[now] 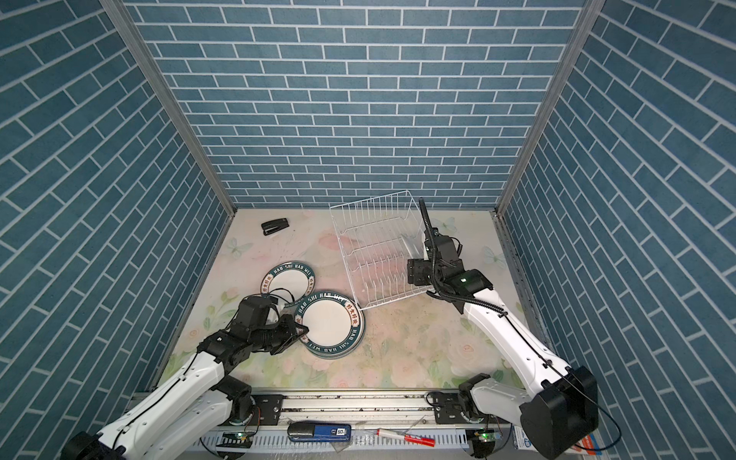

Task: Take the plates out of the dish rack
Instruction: 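Lower the plate onto the HAO SHI HAO WEI stack with the left gripper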

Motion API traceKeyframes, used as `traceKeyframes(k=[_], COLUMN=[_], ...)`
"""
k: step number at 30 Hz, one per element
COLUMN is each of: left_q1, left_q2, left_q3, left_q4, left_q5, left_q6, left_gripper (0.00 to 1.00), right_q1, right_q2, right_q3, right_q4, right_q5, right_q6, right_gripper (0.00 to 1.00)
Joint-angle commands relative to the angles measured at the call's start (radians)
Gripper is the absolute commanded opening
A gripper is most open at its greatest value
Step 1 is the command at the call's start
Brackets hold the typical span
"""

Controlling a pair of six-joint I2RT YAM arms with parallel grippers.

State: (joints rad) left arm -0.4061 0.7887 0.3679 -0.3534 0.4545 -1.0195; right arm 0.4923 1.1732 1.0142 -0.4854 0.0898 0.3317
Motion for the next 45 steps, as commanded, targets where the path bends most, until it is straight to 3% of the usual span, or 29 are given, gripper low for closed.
traceKeyframes(k=[1,4,8,11,20,25,45], left_q1=[-0.016,-0.029,-0.047,-0.066,-0.153,-0.208,-0.270], left_q2=[0.021,0.031,0.046,0.069,0.181,0.194,0.221], left_q3=[0.017,0.027,0.059,0.080,0.145,0.205,0.279], left_q4=[-0.005,-0.026,-0.082,-0.089,-0.100,-0.196,-0.341], left_q5=[-0.023,-0.033,-0.068,-0.077,-0.138,-0.235,-0.373], left_q6=[0.008,0.016,0.037,0.051,0.074,0.085,0.111], left_gripper=[0.12,0.19,0.39,0.42,0.46,0.49,0.56], right_q1=[-0.004,-0.004,-0.006,-0.006,-0.006,-0.006,-0.008], right_q2=[-0.020,-0.022,-0.023,-0.025,-0.039,-0.045,-0.035], right_q3=[-0.030,-0.032,-0.032,-0.032,-0.034,-0.036,-0.036], right_q4=[0.004,0.002,0.001,-0.003,-0.009,-0.009,-0.009], right_q5=[0.002,0.004,0.005,0.003,0.002,0.003,0.008], right_q6=[-0.036,-0.037,-0.037,-0.038,-0.040,-0.042,-0.043], right_gripper=[0.78,0.78,0.78,0.78,0.78,0.78,0.78])
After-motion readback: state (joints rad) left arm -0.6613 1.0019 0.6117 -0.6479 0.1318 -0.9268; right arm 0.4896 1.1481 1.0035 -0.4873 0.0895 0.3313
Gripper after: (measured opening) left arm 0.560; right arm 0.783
